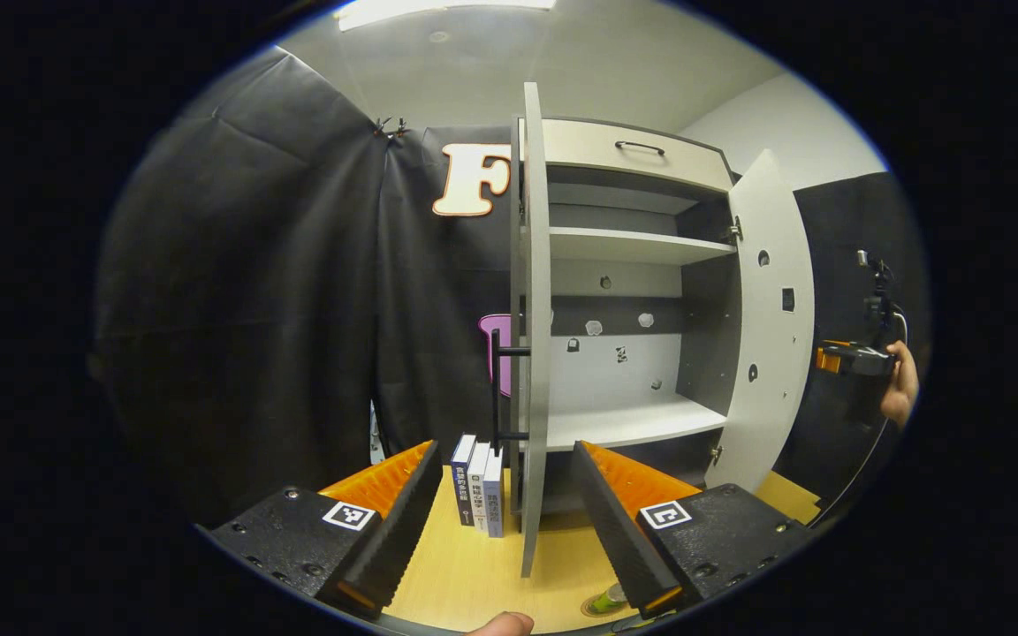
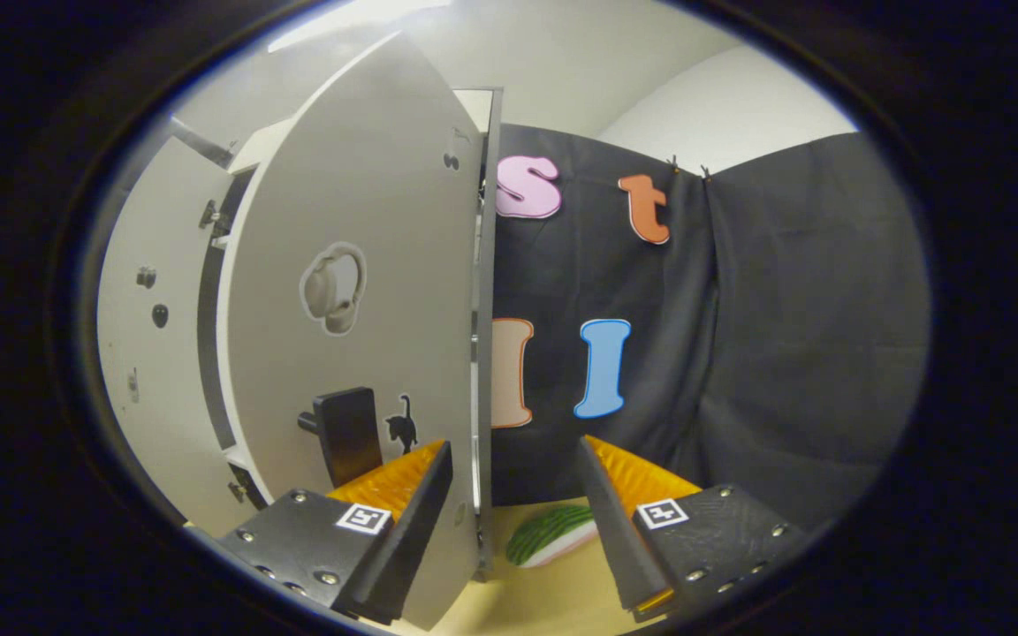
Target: Grasp the bottle in the cabinet with the left hand and place it on the coaster, then close the right door with the right hand and the left door with the left hand.
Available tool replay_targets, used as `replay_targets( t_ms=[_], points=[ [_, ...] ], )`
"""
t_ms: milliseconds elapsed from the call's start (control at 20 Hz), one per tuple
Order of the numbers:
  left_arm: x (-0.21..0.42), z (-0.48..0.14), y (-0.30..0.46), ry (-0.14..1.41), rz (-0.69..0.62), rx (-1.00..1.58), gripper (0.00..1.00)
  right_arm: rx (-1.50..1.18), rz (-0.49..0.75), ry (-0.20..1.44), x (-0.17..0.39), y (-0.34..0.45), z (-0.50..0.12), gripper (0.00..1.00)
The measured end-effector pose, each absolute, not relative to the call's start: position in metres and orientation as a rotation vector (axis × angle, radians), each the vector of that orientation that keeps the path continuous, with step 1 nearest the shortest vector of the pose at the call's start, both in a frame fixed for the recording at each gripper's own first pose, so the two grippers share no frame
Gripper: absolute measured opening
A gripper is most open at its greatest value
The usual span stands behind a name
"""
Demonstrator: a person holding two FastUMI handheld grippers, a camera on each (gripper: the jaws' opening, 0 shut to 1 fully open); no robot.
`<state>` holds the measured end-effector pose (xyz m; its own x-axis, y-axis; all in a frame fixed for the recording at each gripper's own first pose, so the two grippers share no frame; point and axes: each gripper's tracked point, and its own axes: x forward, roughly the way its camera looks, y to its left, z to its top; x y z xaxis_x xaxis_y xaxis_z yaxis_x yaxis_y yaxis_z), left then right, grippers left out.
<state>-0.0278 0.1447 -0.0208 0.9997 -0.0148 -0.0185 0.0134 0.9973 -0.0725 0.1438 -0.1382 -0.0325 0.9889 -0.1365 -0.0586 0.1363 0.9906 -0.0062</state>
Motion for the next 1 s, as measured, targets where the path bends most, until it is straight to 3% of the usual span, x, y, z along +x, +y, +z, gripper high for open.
replay_targets(
  t_ms=[200, 350, 750, 900, 1000],
  points=[
    [-0.022, -0.029, 0.150, 0.031, -0.003, -0.069, 0.92, -0.002, -0.155, 0.054, 0.144, -0.138, -0.030, 0.83],
    [-0.020, -0.031, 0.156, 0.032, 0.003, -0.086, 0.92, -0.013, -0.164, 0.020, 0.146, -0.135, -0.025, 0.86],
    [-0.018, -0.046, 0.176, 0.056, 0.042, -0.095, 0.92, -0.010, -0.068, -0.013, 0.155, -0.083, -0.025, 0.83],
    [-0.019, -0.045, 0.185, 0.050, 0.059, -0.099, 0.94, 0.062, 0.019, -0.014, 0.157, -0.055, -0.022, 0.87],
    [-0.019, -0.043, 0.190, 0.037, 0.067, -0.094, 0.92, 0.104, 0.075, -0.017, 0.157, -0.039, -0.019, 0.99]
  ],
)
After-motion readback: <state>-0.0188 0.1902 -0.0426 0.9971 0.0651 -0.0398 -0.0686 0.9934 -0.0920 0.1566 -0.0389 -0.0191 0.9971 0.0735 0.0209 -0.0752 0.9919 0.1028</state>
